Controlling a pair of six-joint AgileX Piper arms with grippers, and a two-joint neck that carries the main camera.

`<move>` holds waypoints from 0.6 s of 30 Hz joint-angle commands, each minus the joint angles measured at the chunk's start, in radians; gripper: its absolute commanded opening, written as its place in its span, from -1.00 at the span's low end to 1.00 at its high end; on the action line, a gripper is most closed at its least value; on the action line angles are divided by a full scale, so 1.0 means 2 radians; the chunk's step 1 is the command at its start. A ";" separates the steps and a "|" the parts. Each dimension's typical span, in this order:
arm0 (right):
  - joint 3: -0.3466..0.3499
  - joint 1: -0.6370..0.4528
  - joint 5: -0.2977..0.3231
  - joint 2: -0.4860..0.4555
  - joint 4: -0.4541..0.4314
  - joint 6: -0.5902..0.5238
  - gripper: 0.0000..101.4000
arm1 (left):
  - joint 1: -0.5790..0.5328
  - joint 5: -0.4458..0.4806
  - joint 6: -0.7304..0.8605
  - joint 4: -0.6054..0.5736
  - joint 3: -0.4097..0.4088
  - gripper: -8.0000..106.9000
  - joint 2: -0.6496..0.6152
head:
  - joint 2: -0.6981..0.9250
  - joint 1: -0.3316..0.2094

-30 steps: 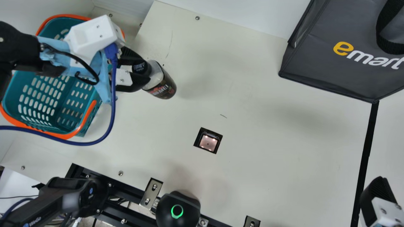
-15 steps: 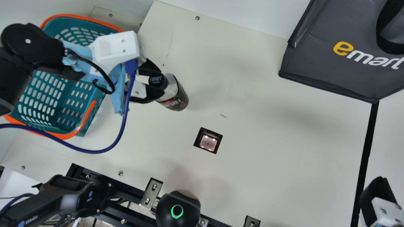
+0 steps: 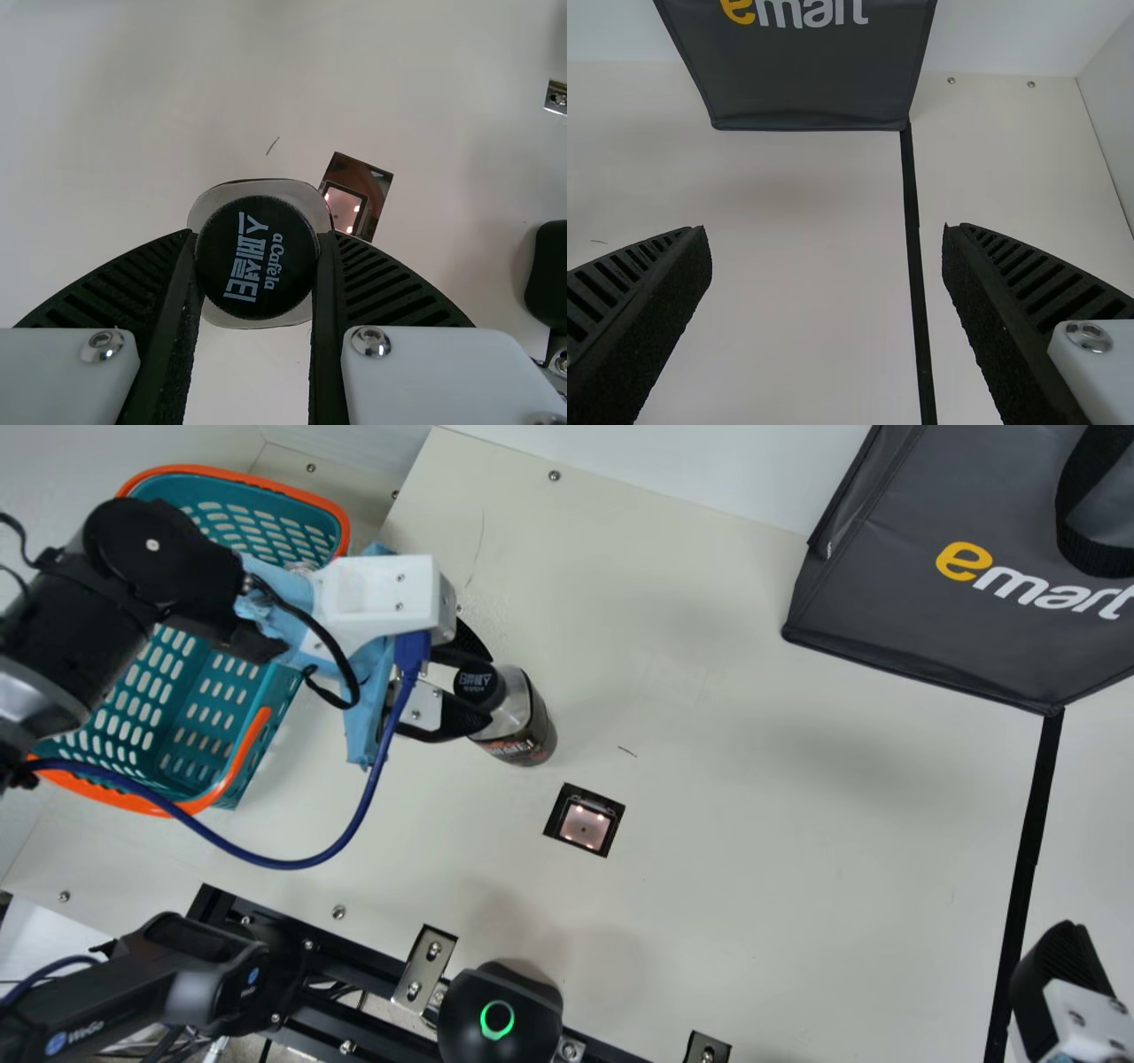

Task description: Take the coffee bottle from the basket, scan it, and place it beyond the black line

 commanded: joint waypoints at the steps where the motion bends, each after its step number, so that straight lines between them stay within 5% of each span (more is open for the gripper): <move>1: 0.000 0.000 0.000 0.000 0.000 0.000 0.79 | -0.002 0.000 0.009 0.000 0.000 -0.68 0.003 | 0.001 -0.014; 18: 0.000 0.000 0.000 0.000 0.000 0.000 0.79 | -0.014 0.000 0.067 0.006 -0.001 -0.68 0.020 | 0.001 -0.014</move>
